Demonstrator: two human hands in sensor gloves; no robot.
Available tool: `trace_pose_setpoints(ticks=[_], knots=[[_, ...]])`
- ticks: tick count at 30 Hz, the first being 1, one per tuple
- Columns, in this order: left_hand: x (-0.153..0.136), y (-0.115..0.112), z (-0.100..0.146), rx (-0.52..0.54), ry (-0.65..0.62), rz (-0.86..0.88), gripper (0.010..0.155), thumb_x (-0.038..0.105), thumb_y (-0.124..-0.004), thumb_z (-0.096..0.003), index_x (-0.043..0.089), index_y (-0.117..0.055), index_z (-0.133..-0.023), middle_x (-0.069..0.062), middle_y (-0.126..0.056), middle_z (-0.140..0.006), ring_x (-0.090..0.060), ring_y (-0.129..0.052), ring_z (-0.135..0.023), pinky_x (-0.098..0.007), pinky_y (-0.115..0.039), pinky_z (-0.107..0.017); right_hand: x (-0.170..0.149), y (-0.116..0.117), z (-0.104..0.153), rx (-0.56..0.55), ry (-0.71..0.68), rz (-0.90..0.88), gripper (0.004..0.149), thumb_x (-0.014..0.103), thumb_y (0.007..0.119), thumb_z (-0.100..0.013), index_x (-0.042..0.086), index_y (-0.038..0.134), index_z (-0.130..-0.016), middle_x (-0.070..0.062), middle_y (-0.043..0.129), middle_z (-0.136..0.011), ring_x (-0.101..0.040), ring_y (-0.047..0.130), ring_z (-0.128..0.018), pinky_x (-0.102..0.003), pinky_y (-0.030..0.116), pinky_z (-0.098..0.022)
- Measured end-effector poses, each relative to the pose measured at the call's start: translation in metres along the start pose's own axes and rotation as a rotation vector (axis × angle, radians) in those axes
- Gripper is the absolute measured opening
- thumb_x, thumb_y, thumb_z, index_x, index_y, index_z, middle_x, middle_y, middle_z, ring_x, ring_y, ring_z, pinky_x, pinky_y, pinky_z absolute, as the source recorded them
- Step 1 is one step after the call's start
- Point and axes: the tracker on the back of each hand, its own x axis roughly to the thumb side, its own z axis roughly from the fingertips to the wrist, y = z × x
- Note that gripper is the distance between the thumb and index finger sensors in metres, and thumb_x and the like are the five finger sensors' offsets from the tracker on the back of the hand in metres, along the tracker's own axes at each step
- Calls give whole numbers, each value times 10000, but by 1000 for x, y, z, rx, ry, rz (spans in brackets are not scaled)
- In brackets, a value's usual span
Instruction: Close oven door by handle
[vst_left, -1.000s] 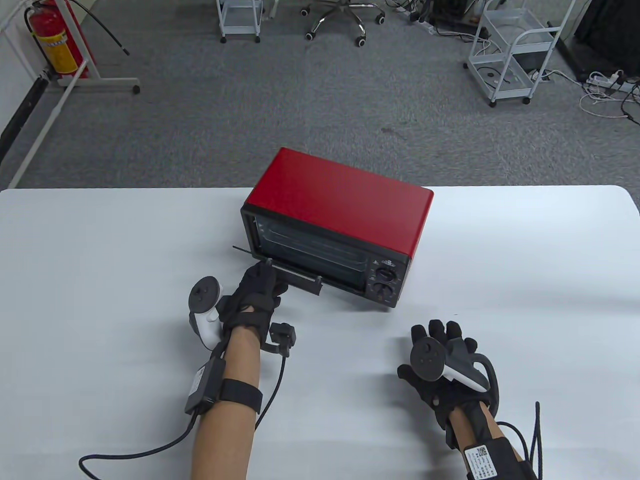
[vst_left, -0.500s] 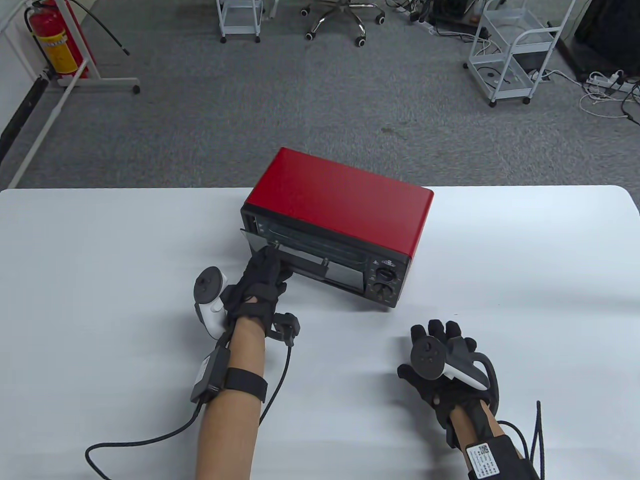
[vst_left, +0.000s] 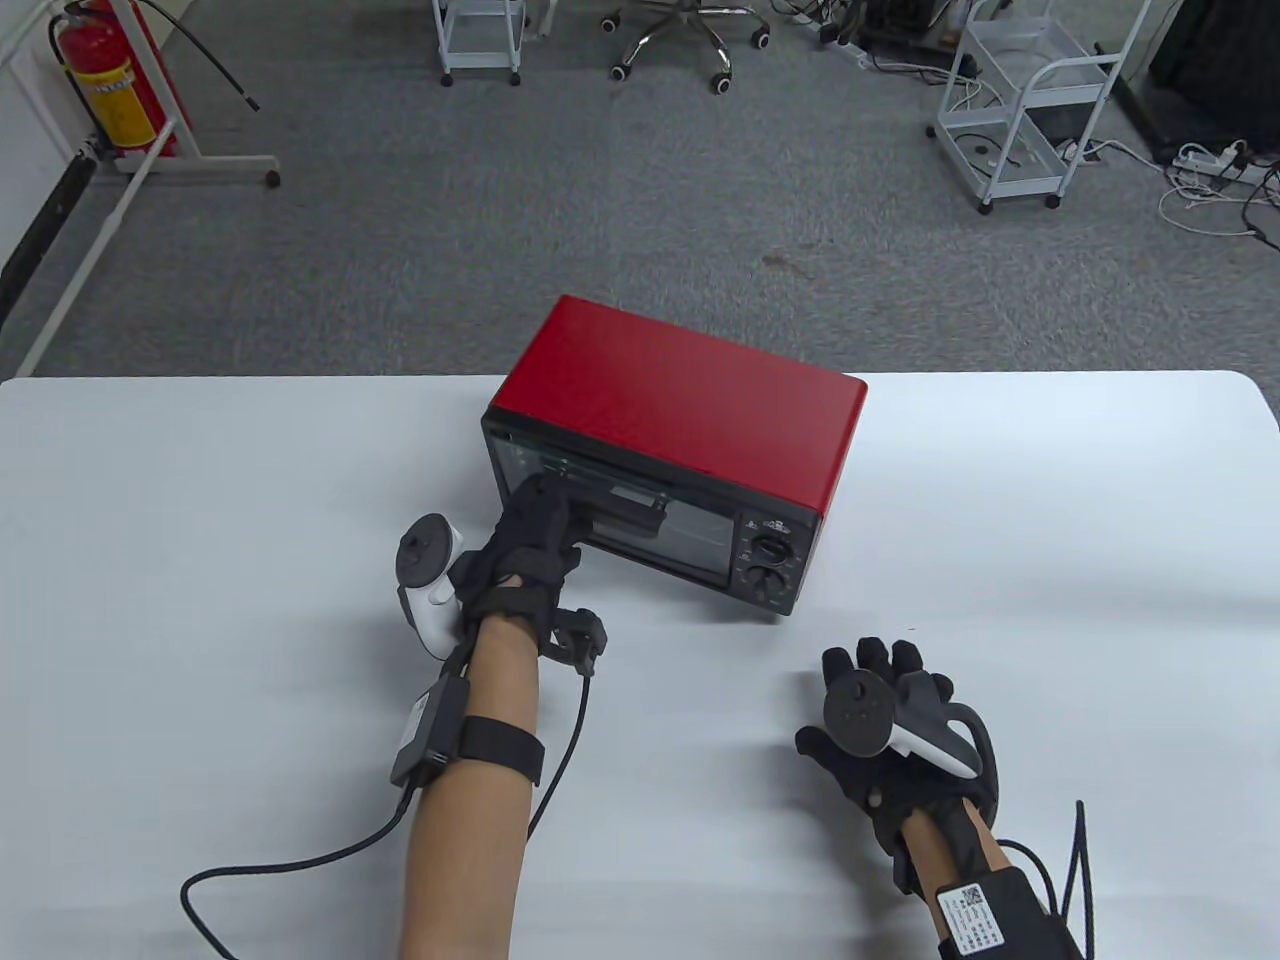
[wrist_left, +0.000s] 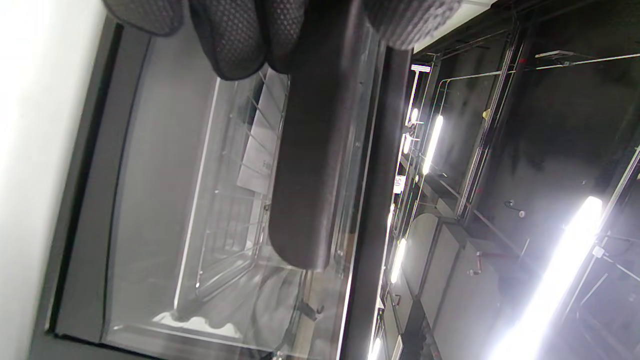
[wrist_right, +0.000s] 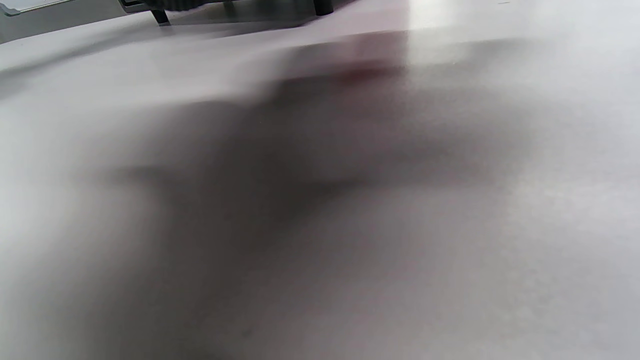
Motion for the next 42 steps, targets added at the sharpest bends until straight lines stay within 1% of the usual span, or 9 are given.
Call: trace_pose_setpoints(ticks=[6, 21, 24, 25, 29, 31, 36, 39, 42], knots=[[1, -1, -2, -13, 2, -2, 750, 352, -596, -617, 58, -188, -1174, -186, -467, -1135, -484, -612, -1028, -701, -504, -704, 0, 0, -1, 4, 0, 1, 867, 531, 504, -537, 49, 36, -1085, -373, -22, -1106, -696, -15, -956, -837, 131, -621], [3, -1, -5, -57, 7, -2, 768, 363, -585, -621, 77, -143, -1181, -166, -440, -1167, -509, -540, -1067, -717, -475, -703, 1, -2, 0, -8, -7, -3, 867, 529, 505, -538, 48, 36, -1086, -372, -21, -1107, -694, -15, -958, -837, 129, -621], [9, 3, 2, -36, 8, -51, 761, 375, -578, -620, 32, -178, -1168, -215, -385, -1175, -552, -507, -1054, -732, -461, -686, 1, -3, 1, -19, -10, 0, 867, 530, 505, -538, 48, 37, -1086, -372, -18, -1108, -694, -13, -958, -837, 129, -621], [12, 5, 7, -22, 5, -73, 762, 388, -574, -619, 17, -194, -1166, -272, -381, -1160, -563, -506, -1045, -734, -463, -681, 2, -3, 1, -21, -12, -1, 867, 529, 505, -538, 48, 37, -1086, -370, -19, -1109, -694, -13, -958, -837, 130, -621], [25, 16, 24, 60, -21, -107, 786, 436, -566, -616, -29, -222, -1148, -290, -384, -1133, -596, -495, -1012, -740, -469, -659, 3, -4, 0, -38, -1, 19, 866, 530, 504, -538, 49, 38, -1087, -371, -16, -1110, -693, -15, -959, -840, 121, -614], [34, 22, 33, 60, -42, -138, 788, 440, -563, -617, -33, -222, -1146, -297, -377, -1129, -604, -479, -1009, -746, -457, -658, 4, -4, 0, -47, 3, 27, 866, 531, 503, -538, 48, 38, -1087, -372, -15, -1110, -694, -12, -959, -840, 121, -612], [49, 32, 57, 35, -110, -352, 793, 441, -572, -611, -33, -231, -1147, -313, -359, -1125, -635, -421, -1000, -767, -418, -646, 7, -4, 1, -72, -5, 34, 868, 529, 508, -536, 47, 43, -1088, -367, -5, -1115, -693, -12, -960, -840, 119, -612], [50, 37, 76, 23, -134, -628, 796, 448, -584, -600, -34, -268, -1148, -324, -375, -1120, -649, -419, -989, -773, -418, -636, 10, -2, 0, -78, -13, 38, 866, 529, 508, -536, 46, 47, -1089, -370, -2, -1115, -692, -10, -960, -840, 119, -610], [44, 40, 90, -1, -137, -823, 802, 459, -583, -599, -26, -265, -1153, -325, -345, -1127, -661, -360, -995, -781, -391, -637, 11, 1, -1, -69, -7, 54, 868, 529, 507, -536, 44, 45, -1088, -369, -4, -1113, -691, -13, -959, -840, 118, -610]])
